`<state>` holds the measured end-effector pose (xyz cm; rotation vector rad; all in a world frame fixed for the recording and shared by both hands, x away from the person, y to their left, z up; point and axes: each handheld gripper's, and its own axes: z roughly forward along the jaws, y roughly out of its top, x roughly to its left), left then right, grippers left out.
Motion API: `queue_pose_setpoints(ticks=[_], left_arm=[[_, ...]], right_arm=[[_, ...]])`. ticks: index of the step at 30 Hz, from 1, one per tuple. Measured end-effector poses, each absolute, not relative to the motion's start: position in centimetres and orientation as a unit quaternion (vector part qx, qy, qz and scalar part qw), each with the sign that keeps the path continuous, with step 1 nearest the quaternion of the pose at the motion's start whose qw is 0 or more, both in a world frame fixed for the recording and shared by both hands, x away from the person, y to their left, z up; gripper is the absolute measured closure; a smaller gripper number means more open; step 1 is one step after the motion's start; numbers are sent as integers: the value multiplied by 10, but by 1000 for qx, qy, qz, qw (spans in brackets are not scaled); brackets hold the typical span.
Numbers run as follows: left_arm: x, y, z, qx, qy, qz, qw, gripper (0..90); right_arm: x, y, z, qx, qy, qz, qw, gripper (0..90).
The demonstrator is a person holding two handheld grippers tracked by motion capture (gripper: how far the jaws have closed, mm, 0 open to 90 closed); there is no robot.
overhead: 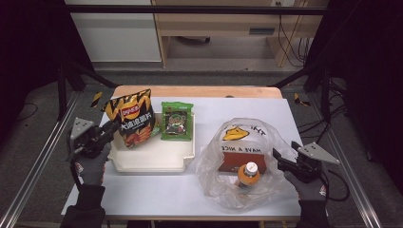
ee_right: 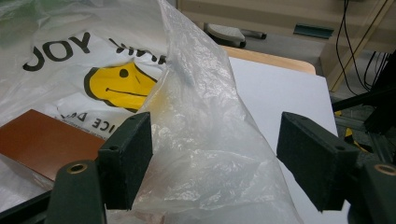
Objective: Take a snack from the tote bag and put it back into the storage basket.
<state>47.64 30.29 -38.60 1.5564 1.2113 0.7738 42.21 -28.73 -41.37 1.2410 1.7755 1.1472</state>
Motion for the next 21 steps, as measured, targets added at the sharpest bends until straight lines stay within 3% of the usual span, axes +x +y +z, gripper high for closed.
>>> queue_pose_setpoints(ticks=[5,9,21], left_arm=[[486,282,-401,680,495,301,450,813],[496,274,-413,691,509,294,421,819],[508,283,-416,676,544,300,397,817]], right_arm=[[422,-287,-415,477,683,439,337,271],[423,-286,-416,476,685,438,336,271],[424,-286,-417,478,685,437,335,271]])
